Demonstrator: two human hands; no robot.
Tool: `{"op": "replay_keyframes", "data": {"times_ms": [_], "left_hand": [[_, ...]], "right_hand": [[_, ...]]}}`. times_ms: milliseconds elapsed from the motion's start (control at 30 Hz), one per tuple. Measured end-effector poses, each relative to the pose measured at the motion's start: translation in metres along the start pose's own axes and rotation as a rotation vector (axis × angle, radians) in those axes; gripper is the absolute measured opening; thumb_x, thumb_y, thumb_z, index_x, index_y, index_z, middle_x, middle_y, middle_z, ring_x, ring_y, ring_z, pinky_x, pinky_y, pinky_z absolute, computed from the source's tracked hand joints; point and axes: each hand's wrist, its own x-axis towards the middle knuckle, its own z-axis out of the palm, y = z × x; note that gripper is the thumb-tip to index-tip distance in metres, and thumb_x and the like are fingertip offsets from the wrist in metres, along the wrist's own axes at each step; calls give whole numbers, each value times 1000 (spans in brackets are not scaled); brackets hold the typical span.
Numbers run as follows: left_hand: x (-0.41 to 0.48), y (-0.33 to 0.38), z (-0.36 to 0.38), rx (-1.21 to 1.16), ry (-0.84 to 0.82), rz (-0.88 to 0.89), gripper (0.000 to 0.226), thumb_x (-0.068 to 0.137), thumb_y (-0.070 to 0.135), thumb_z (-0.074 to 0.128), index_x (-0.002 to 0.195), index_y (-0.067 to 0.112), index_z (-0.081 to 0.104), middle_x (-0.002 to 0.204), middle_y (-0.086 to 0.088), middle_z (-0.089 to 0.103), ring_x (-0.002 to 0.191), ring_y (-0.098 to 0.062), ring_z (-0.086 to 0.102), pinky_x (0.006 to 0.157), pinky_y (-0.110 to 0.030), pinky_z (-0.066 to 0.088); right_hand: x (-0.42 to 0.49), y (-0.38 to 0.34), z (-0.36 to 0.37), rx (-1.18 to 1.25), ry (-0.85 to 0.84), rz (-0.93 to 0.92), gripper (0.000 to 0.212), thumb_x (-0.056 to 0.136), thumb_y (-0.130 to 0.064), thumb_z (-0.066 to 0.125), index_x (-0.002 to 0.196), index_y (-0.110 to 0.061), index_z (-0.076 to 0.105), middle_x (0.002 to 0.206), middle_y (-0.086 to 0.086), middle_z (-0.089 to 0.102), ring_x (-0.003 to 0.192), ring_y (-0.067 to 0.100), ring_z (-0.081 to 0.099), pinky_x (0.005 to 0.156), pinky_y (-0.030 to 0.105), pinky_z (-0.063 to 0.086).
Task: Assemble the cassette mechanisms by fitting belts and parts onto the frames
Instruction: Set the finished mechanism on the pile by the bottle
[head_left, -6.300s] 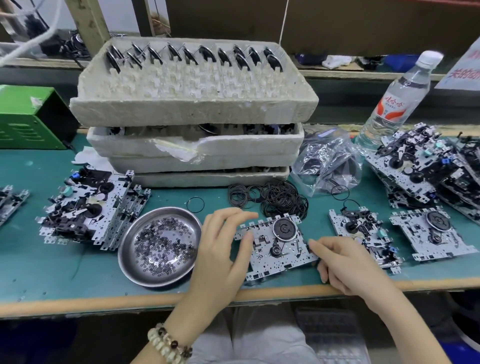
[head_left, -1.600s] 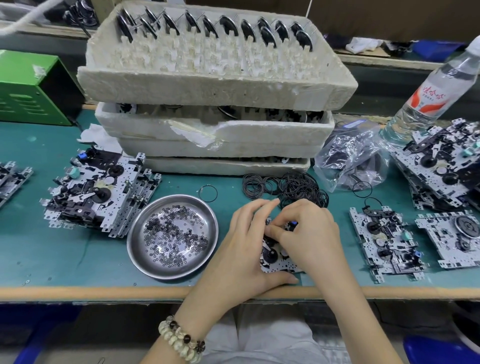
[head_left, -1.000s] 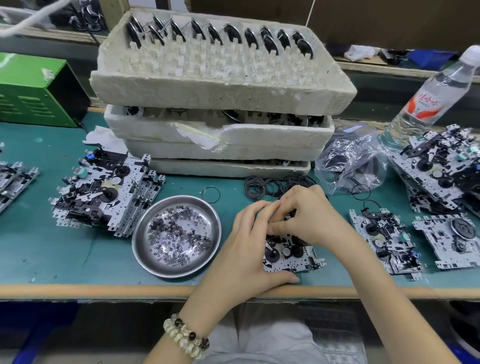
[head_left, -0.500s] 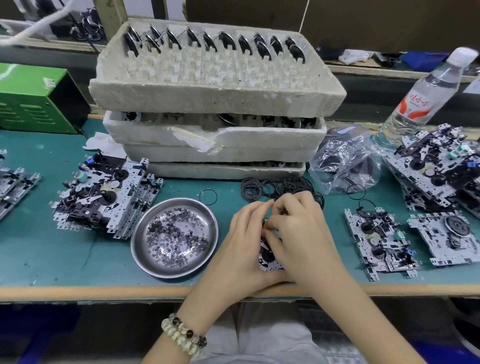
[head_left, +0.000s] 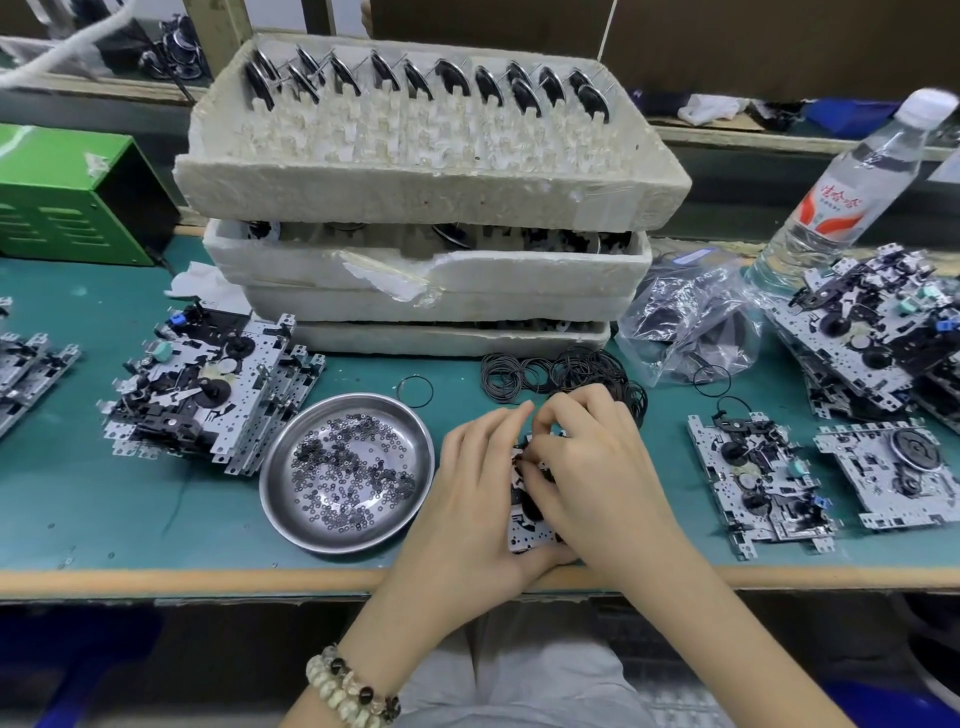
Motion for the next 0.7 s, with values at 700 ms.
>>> {"op": "replay_keyframes", "data": {"times_ms": [700], "left_hand": [[-1,8,-13,-173,44,77,66,77,19,51,141,8,42,146,-1,39,141,-27,33,117,-42,28]], "right_hand": [[-21,44,-6,657,-437,13,70,77,-62,67,135,-46,32,143,-32,31,144,0,17,116,19,19]]}}
